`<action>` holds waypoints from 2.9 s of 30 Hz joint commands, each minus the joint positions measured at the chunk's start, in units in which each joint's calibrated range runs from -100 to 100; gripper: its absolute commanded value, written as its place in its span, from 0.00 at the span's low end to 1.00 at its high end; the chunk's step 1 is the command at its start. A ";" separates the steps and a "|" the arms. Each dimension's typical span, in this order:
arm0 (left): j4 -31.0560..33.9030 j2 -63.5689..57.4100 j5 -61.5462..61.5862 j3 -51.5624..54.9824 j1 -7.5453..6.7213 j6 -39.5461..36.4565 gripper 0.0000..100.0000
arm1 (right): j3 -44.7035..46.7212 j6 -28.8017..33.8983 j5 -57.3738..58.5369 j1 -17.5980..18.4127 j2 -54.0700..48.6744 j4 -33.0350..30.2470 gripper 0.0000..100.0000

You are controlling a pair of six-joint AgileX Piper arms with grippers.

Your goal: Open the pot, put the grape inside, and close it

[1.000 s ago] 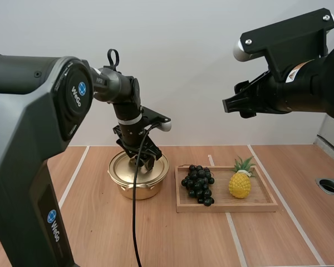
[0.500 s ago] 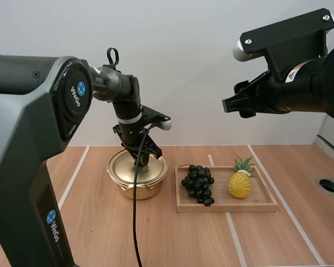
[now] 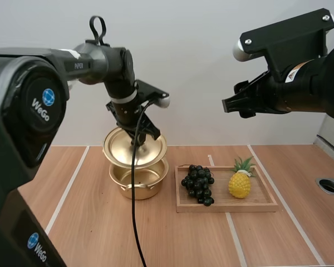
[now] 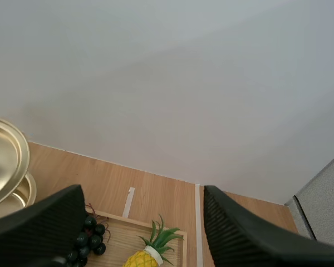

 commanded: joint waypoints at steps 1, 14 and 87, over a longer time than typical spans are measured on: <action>0.48 -5.82 -0.50 -2.46 -0.20 -1.56 0.00 | -0.55 -0.49 -1.05 -0.31 -0.24 0.22 1.00; -0.13 -29.30 -13.59 -16.39 -0.20 -6.96 0.00 | -0.55 -0.49 3.04 -0.31 3.28 3.23 1.00; -0.27 -36.86 -11.47 -56.10 -0.20 -12.83 0.00 | -12.66 -2.34 11.44 3.45 62.75 15.52 1.00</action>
